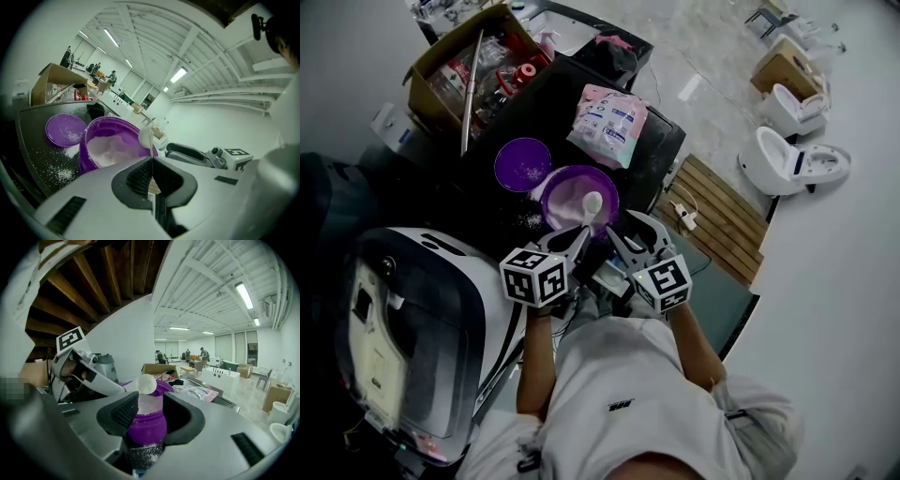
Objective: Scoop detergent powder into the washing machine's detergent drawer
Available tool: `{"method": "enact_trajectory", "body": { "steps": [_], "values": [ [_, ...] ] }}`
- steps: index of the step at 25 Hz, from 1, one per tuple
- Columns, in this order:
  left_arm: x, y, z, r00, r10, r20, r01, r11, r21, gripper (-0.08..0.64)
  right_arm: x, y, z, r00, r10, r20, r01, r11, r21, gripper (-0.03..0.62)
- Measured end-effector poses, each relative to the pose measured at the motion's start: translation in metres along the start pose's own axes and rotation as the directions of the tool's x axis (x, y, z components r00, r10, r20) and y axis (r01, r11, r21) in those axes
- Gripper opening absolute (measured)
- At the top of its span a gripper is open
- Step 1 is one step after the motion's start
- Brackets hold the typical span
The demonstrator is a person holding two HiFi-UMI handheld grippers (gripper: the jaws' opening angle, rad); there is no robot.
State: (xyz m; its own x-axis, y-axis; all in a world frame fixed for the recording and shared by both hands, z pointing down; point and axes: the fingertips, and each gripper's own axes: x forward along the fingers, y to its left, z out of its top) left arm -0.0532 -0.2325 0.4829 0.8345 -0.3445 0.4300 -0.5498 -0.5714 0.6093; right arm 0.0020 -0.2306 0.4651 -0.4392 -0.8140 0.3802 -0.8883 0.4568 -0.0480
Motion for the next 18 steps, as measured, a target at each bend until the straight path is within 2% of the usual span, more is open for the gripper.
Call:
{"method": "enact_trajectory", "body": {
  "steps": [4, 9, 14, 18],
  "values": [
    [-0.003, -0.001, 0.000, 0.999, 0.001, 0.045, -0.001, 1.000, -0.006, 0.015, -0.001, 0.004, 0.002, 1.000, 0.007, 0.006, -0.007, 1.000, -0.016, 0.161],
    [-0.006, -0.006, -0.002, 0.995, 0.021, 0.101, -0.020, 1.000, -0.018, 0.015, -0.005, 0.009, 0.009, 0.998, 0.054, 0.023, -0.053, 0.998, -0.026, 0.161],
    [-0.004, -0.013, -0.003, 0.985, 0.084, 0.151, -0.081, 0.996, -0.025, 0.015, -0.009, 0.008, 0.010, 0.991, 0.130, 0.035, -0.129, 0.991, -0.043, 0.161],
    [-0.003, -0.021, -0.003, 0.968, 0.151, 0.201, -0.145, 0.988, -0.043, 0.015, -0.015, 0.006, 0.010, 0.978, 0.205, 0.047, -0.202, 0.977, -0.066, 0.161]
  ]
}}
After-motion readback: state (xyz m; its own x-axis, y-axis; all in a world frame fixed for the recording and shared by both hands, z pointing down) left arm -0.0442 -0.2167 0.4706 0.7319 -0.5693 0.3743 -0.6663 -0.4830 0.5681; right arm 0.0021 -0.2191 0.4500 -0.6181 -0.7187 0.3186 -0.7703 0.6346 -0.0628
